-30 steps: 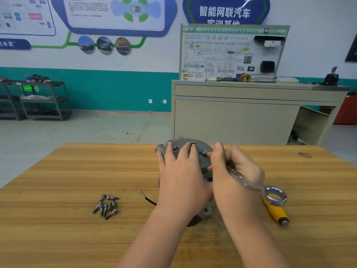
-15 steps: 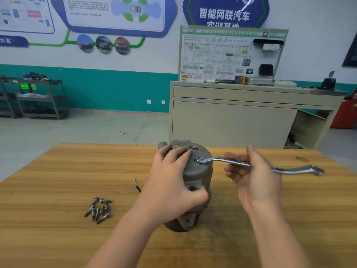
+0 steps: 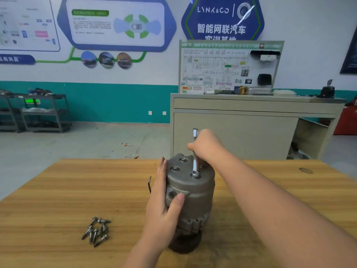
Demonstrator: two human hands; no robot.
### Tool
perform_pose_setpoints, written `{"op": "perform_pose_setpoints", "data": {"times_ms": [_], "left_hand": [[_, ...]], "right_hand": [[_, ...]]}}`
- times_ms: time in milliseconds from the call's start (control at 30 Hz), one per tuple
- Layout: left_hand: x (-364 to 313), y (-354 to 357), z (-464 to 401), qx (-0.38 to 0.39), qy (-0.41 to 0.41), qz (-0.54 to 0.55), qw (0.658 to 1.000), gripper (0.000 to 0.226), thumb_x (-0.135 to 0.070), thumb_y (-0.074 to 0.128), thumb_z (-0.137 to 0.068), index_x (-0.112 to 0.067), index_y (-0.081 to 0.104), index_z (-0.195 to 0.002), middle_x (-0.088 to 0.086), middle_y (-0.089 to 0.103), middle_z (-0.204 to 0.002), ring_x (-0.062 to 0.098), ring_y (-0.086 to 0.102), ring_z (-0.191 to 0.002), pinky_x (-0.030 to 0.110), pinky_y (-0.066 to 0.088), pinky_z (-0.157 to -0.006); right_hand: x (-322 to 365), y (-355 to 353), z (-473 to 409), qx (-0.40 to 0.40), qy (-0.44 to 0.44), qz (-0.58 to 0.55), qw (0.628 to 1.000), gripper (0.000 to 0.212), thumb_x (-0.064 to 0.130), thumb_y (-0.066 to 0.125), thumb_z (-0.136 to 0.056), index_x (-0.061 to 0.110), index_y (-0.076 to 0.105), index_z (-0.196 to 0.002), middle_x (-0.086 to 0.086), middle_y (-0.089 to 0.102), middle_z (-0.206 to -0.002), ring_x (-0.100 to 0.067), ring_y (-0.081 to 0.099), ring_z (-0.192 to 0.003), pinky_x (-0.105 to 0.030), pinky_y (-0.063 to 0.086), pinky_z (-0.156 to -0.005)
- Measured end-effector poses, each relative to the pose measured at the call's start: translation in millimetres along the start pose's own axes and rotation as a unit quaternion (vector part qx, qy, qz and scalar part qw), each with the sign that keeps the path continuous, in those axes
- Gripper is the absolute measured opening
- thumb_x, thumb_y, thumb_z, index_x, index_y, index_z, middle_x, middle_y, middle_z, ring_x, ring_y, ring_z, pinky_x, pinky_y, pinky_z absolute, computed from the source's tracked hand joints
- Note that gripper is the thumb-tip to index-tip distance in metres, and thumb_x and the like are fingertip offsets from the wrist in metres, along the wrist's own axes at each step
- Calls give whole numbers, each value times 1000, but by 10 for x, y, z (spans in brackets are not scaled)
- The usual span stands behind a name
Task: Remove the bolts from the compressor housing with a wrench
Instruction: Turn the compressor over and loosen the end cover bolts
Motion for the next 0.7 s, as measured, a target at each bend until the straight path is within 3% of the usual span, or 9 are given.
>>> {"op": "perform_pose_setpoints", "data": {"times_ms": [167,300,367,433,500,567,600,667,700], "left_hand": [[87,10,29,-26,-28,-7,999,81,-66,51,-74,-50,12,-142,-30,27,-149,-8,26,-137,36,30,-114],[79,5,26,2,-11,-53,999,87,-52,71,-64,-35,33,-141,-22,48,-134,1,46,-127,19,41,-98],[69,43,82,55,-72,-72,993,53,-39,71,-69,-20,55,-116,-3,60,-112,15,60,-110,26,47,-90],[191,-54,105,-12,-140,-104,985,17,-20,59,-85,-19,43,-90,0,60,-97,11,57,-91,30,41,-95],[206,62,158,-5,-48,-105,993,46,-44,68,-71,-41,38,-106,-15,57,-123,-6,50,-104,37,28,-110],[208,25,92,-27,-59,-62,996,102,-64,77,-41,-60,26,-129,-30,53,-128,-8,50,-118,24,38,-102],[238,-55,126,-27,-55,-32,998,109,-64,80,-36,-66,23,-129,-33,52,-127,-10,51,-116,13,42,-92],[236,-12,113,-33,-43,-4,999,109,-62,84,-34,-70,24,-125,-35,51,-126,-14,50,-114,12,42,-83],[253,24,113,-33,-40,-5,999,109,-63,84,-33,-70,23,-124,-35,50,-127,-14,49,-115,14,41,-85]], "right_hand": [[612,144,276,53,-200,127,970,20,26,63,-86,8,59,-78,-5,54,-68,-25,56,-68,-28,42,-54],[737,149,921,-23,-458,170,872,20,33,57,-92,14,62,-91,-8,63,-84,-28,60,-77,-35,48,-64],[604,87,1293,-87,-578,105,804,21,28,64,-89,11,63,-77,-7,56,-68,-26,52,-61,-32,41,-53],[310,31,1554,-150,-618,17,771,32,27,56,-95,10,58,-68,-5,50,-61,-23,42,-58,-30,34,-53],[-43,-4,1686,-159,-582,-85,793,40,31,40,-102,13,56,-70,-1,58,-72,-20,46,-71,-31,39,-64],[-429,-48,1699,-190,-469,-190,842,47,39,34,-103,20,64,-74,7,65,-92,-19,54,-88,-28,42,-78],[-587,-56,1650,-200,-388,-247,865,46,41,36,-101,22,70,-78,9,64,-94,-17,56,-90,-24,42,-79],[-786,-14,1466,-152,-201,-409,877,36,37,44,-97,21,74,-86,7,60,-77,-13,55,-71,-20,43,-62],[-849,20,1358,-102,-111,-508,848,31,31,47,-95,16,73,-84,2,55,-65,-14,49,-56,-22,39,-49]]}}
Point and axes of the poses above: each hand's wrist, its own z-axis away from the middle knuckle, its own y-axis out of the palm, x = y × z, the point moved 4 cm from there along -z, towards the middle knuckle
